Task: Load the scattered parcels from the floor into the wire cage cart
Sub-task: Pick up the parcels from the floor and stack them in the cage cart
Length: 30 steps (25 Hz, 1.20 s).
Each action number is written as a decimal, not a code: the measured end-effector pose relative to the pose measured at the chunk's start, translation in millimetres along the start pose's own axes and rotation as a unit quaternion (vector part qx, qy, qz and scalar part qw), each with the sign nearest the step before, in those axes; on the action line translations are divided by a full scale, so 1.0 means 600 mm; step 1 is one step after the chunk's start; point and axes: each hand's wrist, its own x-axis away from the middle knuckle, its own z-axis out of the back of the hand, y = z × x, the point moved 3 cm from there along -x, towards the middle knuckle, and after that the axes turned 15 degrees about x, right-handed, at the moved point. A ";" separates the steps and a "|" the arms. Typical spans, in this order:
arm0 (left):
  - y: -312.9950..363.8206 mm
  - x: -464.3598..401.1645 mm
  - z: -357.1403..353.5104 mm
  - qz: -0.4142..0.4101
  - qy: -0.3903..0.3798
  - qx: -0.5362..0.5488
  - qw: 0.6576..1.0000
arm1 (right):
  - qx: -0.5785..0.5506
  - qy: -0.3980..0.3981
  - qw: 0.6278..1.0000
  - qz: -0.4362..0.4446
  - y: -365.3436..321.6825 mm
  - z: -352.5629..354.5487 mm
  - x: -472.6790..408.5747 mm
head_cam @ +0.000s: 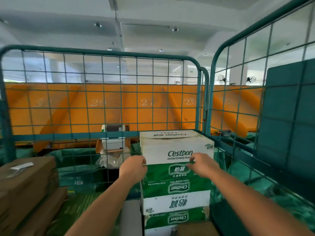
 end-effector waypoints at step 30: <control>0.032 1.329 0.224 0.579 0.343 0.014 0.739 | -0.136 -0.209 0.813 0.526 -0.507 -0.096 0.928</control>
